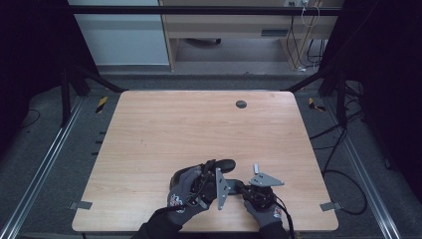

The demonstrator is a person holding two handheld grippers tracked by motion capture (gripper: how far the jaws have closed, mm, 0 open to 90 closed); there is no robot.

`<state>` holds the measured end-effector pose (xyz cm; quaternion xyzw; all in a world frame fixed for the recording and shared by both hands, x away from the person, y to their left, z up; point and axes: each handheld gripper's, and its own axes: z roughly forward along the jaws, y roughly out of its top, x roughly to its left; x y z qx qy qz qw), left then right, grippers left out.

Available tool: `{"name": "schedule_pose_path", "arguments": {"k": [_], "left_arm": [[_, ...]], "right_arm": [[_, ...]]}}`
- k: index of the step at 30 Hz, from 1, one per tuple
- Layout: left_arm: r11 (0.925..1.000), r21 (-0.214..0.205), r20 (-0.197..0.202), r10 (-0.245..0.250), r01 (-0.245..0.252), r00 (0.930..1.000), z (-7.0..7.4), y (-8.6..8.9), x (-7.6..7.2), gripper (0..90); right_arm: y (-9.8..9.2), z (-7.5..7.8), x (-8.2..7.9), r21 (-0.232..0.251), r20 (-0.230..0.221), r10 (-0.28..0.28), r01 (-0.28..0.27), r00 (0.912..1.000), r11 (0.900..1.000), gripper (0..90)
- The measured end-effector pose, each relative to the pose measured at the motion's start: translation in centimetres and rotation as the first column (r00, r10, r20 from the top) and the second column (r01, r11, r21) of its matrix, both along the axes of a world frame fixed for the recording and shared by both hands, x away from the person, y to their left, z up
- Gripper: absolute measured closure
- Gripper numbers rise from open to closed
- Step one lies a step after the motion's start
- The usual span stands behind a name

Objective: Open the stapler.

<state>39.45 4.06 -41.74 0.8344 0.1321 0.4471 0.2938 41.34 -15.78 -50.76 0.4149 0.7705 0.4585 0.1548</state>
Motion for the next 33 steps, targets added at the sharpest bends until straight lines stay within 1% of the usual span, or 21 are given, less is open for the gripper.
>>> {"name": "schedule_pose_path", "arguments": {"k": [7,10,12,13,17,22,26,28,29,30,33], "left_arm": [[0.9994,-0.033,0.016,0.010,-0.009,0.9998,0.8,1.0,-0.1,56.6],[0.9987,-0.049,0.014,0.016,-0.015,0.9998,1.0,1.3,-0.2,57.3],[0.9980,-0.061,0.016,0.018,-0.017,0.9997,1.1,1.5,-0.2,57.5],[0.9980,-0.060,0.025,0.022,-0.021,0.9994,1.2,1.7,-0.3,57.8],[0.9963,-0.083,0.030,0.028,-0.025,0.9992,1.5,2.2,-0.3,58.2],[0.9951,-0.093,0.036,0.036,-0.033,0.9987,2.0,2.9,-0.5,59.0],[0.9910,-0.126,0.033,0.050,-0.046,0.9982,2.4,3.6,-0.5,59.5],[0.9895,-0.135,0.036,0.057,-0.052,0.9977,2.7,4.0,-0.6,59.7],[0.9868,-0.153,0.036,0.059,-0.053,0.9976,2.6,4.1,-0.6,59.7],[0.9868,-0.151,0.032,0.063,-0.057,0.9975,2.7,4.3,-0.6,59.7],[0.9834,-0.170,0.026,0.069,-0.063,0.9973,2.9,4.7,-0.6,59.8]], "right_arm": [[0.1,0.0,0.0,-0.001,0.001,-0.001,0.001,1.0000,1.0000,90.0],[0.1,0.0,-0.1,0.002,-0.006,-0.002,0.002,1.0000,1.0000,90.0],[0.1,0.0,0.0,0.000,-0.002,-0.002,0.002,1.0000,1.0000,90.0],[0.0,0.0,0.0,-0.003,-0.003,0.000,0.000,1.0000,1.0000,90.0],[0.1,0.0,0.0,-0.002,-0.003,-0.002,0.002,1.0000,1.0000,90.0],[0.0,0.0,0.0,-0.002,0.000,-0.001,0.001,1.0000,1.0000,90.0],[0.0,0.0,0.0,0.000,0.000,-0.001,0.001,1.0000,1.0000,90.0],[0.0,0.0,0.0,0.001,0.001,-0.001,0.001,1.0000,1.0000,90.0],[0.0,0.0,0.0,0.002,0.001,-0.001,0.001,1.0000,1.0000,90.0],[0.0,0.0,0.0,0.002,0.001,-0.001,0.001,1.0000,1.0000,90.0],[0.0,0.0,0.0,0.002,0.001,0.000,0.000,1.0000,1.0000,90.0]]}}
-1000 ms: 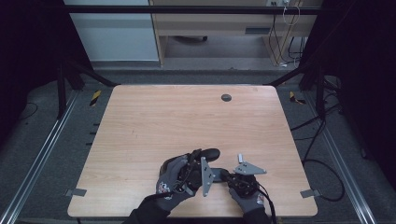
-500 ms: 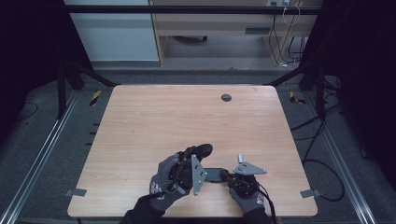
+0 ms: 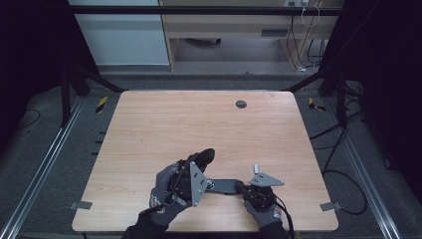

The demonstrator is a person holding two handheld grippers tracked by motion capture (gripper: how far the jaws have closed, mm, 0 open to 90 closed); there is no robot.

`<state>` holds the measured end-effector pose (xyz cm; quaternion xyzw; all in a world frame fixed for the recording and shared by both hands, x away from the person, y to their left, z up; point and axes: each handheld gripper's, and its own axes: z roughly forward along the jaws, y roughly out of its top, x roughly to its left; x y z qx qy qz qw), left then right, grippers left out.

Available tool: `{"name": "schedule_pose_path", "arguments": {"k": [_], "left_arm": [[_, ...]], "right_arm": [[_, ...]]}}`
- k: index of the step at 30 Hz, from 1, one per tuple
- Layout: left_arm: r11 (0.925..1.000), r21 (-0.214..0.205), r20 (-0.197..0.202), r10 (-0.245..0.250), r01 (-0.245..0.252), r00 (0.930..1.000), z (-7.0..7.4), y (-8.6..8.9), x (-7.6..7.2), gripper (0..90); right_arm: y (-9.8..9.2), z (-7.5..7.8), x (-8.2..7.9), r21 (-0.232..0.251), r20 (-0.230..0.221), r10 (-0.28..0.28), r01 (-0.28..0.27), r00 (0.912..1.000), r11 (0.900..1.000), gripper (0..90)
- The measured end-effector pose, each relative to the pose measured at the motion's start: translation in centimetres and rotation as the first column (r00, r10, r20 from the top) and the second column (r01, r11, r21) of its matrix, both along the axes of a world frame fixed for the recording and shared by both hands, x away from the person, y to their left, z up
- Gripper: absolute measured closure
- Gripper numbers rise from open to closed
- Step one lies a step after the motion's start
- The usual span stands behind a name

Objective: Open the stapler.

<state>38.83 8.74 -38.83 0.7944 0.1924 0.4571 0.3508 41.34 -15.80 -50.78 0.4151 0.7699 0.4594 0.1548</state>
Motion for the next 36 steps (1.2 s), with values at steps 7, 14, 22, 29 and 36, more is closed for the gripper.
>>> {"name": "schedule_pose_path", "arguments": {"k": [7,14,22,29,36], "left_arm": [[0.9986,-0.053,-0.013,0.007,-0.008,0.9999,0.3,0.9,0.0,59.8],[0.9958,-0.091,-0.021,0.012,-0.014,0.9997,0.6,1.7,0.1,59.7],[0.9931,-0.116,-0.026,0.013,-0.016,0.9996,0.7,2.3,0.1,59.7],[0.9903,-0.138,-0.032,0.013,-0.017,0.9994,0.8,2.8,0.1,59.7],[0.9859,-0.165,-0.041,0.019,-0.026,0.9990,1.1,3.8,0.2,59.3]], "right_arm": [[0.0,0.0,0.0,0.002,-0.002,0.000,0.000,1.0000,1.0000,90.0],[0.0,0.0,0.0,0.002,-0.003,0.000,0.000,1.0000,1.0000,90.0],[-0.1,0.0,0.0,0.004,-0.003,0.001,-0.001,1.0000,1.0000,90.0],[-0.1,0.0,0.0,0.006,-0.004,0.003,-0.003,1.0000,1.0000,90.0],[-0.1,0.0,0.0,0.009,-0.006,0.006,-0.006,1.0000,0.9999,90.0]]}}
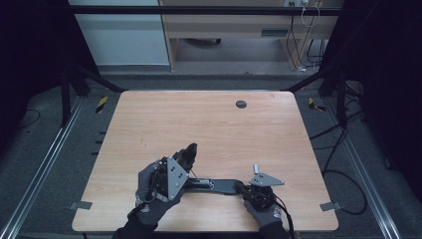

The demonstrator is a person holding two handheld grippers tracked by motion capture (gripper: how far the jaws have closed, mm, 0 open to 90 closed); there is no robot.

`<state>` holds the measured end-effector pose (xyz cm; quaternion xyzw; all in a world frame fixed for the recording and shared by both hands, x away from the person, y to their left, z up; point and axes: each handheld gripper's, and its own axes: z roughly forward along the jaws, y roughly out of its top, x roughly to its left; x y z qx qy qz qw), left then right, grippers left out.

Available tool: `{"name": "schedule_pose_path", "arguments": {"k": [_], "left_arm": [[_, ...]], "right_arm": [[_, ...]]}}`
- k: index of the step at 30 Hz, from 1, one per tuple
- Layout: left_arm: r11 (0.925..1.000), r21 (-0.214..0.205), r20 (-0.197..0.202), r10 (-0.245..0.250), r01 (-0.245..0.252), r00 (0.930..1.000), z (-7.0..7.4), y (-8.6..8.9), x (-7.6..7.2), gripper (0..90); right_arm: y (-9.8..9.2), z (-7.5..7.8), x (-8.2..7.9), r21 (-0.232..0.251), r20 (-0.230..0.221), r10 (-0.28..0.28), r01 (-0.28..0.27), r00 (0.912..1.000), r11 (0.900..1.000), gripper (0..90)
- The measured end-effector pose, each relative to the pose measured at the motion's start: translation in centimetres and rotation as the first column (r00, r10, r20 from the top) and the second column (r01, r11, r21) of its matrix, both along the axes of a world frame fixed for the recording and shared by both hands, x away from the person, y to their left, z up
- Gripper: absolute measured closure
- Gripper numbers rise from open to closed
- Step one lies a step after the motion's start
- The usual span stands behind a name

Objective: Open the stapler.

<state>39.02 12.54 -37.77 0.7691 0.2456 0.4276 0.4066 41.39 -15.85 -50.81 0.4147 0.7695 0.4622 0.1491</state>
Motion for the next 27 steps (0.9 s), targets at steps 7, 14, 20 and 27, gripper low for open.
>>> {"name": "schedule_pose_path", "arguments": {"k": [7,14,20,27], "left_arm": [[0.9996,-0.027,-0.003,0.006,-0.006,1.0000,0.1,0.9,0.0,58.9],[0.9966,-0.081,-0.019,0.017,-0.019,0.9997,0.2,2.0,0.0,58.9],[0.9913,-0.128,-0.036,0.026,-0.030,0.9990,0.3,3.4,0.1,58.5],[0.9817,-0.186,-0.054,0.033,-0.043,0.9980,0.2,4.9,0.2,58.3]], "right_arm": [[0.0,0.0,0.0,0.005,-0.003,0.002,-0.002,1.0000,1.0000,90.0],[0.1,0.0,0.0,0.004,-0.004,0.003,-0.003,1.0000,1.0000,90.0],[0.1,0.0,0.0,0.002,-0.002,0.005,-0.005,1.0000,1.0000,90.0],[0.0,0.0,0.0,0.003,-0.002,0.006,-0.006,1.0000,1.0000,90.0]]}}
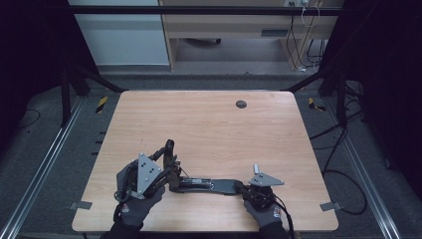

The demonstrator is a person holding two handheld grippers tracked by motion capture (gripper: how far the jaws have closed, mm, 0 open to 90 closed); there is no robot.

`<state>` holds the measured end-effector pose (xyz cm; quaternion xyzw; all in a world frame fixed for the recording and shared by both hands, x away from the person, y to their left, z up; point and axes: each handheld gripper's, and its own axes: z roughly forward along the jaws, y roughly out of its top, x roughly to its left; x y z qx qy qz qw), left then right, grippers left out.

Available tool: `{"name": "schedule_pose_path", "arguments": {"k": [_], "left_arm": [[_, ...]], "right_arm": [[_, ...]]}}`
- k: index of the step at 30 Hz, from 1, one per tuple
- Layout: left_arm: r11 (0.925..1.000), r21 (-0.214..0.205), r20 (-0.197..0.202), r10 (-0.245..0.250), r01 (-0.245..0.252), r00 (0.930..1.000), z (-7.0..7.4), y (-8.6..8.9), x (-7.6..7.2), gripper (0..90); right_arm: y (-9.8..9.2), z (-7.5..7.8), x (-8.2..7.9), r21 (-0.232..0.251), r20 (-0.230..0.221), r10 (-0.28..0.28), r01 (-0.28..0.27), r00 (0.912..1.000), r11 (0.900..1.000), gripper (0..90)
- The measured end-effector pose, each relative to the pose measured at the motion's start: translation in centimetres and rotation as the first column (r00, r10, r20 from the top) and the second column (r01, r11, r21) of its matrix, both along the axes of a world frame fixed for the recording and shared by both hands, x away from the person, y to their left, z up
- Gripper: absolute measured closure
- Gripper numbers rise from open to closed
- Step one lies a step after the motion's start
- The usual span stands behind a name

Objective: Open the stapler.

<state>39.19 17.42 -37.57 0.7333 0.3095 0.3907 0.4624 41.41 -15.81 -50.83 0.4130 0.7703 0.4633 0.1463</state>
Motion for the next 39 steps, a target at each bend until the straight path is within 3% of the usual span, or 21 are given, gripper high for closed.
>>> {"name": "schedule_pose_path", "arguments": {"k": [12,15,16,30,35,39], "left_arm": [[0.9960,-0.088,-0.025,0.010,-0.012,0.9996,-0.3,2.0,0.1,58.2],[0.9960,-0.089,-0.016,0.010,-0.012,0.9998,-0.3,2.2,0.2,58.1],[0.9956,-0.091,-0.030,0.015,-0.018,0.9994,-0.3,2.3,0.1,58.1],[0.9870,-0.156,-0.043,0.035,-0.042,0.9984,-0.8,3.5,0.1,58.1],[0.9734,-0.217,-0.095,0.056,-0.075,0.9939,-1.1,5.6,0.4,57.6],[0.9626,-0.256,-0.112,0.061,-0.088,0.9919,-1.7,6.8,0.4,57.1]], "right_arm": [[0.0,0.0,0.0,-0.001,0.000,0.000,0.000,1.0000,1.0000,90.0],[0.0,0.0,0.0,0.000,0.000,0.000,0.000,1.0000,1.0000,90.0],[0.0,0.0,0.0,-0.001,0.000,0.000,0.000,1.0000,1.0000,90.0],[0.1,0.0,0.0,-0.001,0.000,-0.003,0.003,1.0000,1.0000,90.0],[0.0,0.0,0.0,-0.003,0.001,0.002,-0.002,1.0000,1.0000,90.0],[0.1,0.0,0.0,-0.001,0.001,-0.001,0.001,1.0000,1.0000,90.0]]}}
